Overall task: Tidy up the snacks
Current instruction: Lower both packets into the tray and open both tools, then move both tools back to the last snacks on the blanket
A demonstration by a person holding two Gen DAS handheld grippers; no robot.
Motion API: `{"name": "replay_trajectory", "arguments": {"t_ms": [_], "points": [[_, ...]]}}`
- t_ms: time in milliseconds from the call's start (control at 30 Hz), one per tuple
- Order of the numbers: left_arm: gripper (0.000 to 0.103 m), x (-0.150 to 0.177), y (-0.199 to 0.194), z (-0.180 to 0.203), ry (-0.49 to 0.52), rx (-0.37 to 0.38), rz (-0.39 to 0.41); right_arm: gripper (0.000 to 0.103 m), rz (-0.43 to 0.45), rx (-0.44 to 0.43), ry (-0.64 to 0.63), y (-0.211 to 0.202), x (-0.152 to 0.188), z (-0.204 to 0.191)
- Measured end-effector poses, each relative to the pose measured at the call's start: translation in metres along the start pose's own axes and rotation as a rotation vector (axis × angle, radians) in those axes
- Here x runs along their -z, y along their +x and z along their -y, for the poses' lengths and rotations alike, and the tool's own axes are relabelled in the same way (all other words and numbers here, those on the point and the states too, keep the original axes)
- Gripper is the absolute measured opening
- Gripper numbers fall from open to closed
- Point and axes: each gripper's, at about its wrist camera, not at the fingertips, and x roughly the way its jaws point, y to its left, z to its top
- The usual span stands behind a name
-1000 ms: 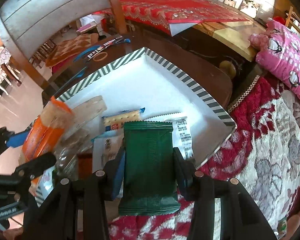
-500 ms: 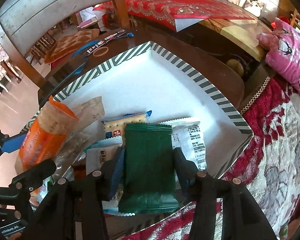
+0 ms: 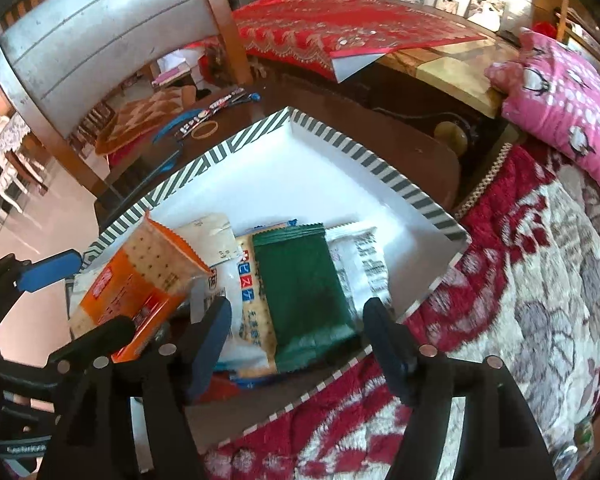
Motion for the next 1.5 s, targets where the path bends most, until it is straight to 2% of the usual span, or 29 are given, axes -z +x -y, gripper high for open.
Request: {"name": "replay_trajectory", "arguments": {"t_ms": [367,833,1133,1333,1500], "points": [[0.084,-0.003,-0.008,0.043,0.041,0.049,0.015,0.077,0.047,0.033,0.136,-0.038,0.042,0.048],[0.084,-0.002,0.001,0.143,0.167,0.166,-0.022,0.079,0.045,0.116,0.295,-0.083,0.12,0.127],[0.084,0.007,0.013,0.218,0.274,0.236,-0.062,0.082,0.026,0.207,0.401,-0.117,0.175,0.188],[0.084,0.01,0.023,0.255,0.33,0.267,-0.085,0.082,0.011,0.243,0.498,-0.13,0.211,0.229],[0.084,0.013,0.03,0.279,0.367,0.284,-0.108,0.082,0.006,0.254,0.523,-0.132,0.224,0.248]]}}
